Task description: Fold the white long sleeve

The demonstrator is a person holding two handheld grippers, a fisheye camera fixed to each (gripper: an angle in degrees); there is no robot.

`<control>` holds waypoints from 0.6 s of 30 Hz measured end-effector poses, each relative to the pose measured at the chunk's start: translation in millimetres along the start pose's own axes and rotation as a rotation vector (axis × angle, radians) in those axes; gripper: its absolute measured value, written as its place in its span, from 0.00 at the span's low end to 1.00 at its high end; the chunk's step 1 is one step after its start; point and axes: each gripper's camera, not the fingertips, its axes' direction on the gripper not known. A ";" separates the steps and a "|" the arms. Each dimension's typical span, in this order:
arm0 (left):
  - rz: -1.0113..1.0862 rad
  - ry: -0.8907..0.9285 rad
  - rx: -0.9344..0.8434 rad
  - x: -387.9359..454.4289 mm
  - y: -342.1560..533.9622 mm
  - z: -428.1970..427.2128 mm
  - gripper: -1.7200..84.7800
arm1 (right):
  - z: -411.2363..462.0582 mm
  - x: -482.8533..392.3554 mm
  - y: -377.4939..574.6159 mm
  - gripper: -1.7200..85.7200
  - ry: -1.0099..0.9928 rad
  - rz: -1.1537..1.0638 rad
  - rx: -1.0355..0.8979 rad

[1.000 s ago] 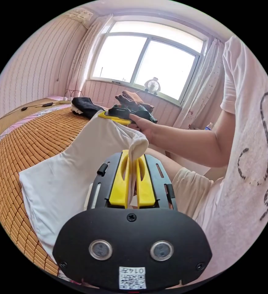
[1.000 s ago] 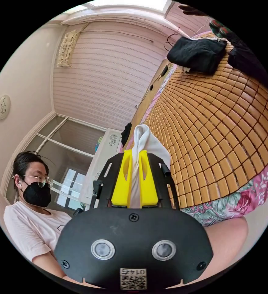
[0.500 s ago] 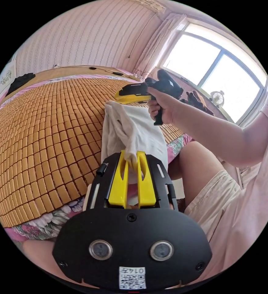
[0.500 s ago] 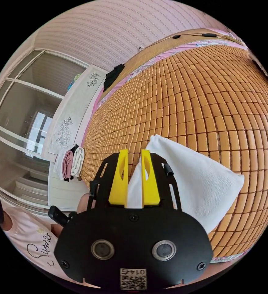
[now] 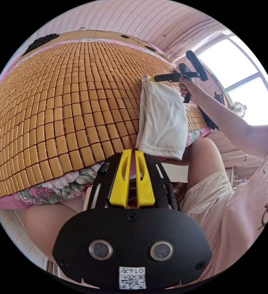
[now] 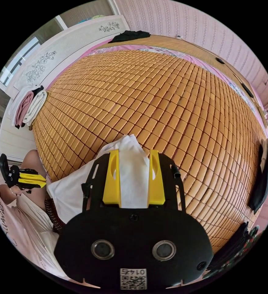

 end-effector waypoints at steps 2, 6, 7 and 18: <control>0.036 -0.022 0.043 8.4 2.3 -6.6 0.08 | 7.3 -15.4 -3.7 0.14 0.015 -0.052 -0.015; 0.076 -0.025 0.072 25.8 -1.6 1.5 0.13 | 10.8 -38.4 -2.2 0.10 0.066 -0.113 -0.016; 0.084 -0.020 0.059 30.4 -3.1 8.7 0.13 | 9.5 -42.6 -0.4 0.08 0.075 -0.114 -0.013; 0.164 0.002 0.074 56.9 23.1 8.6 0.02 | -97.9 -67.9 89.9 0.04 -0.118 -0.066 0.342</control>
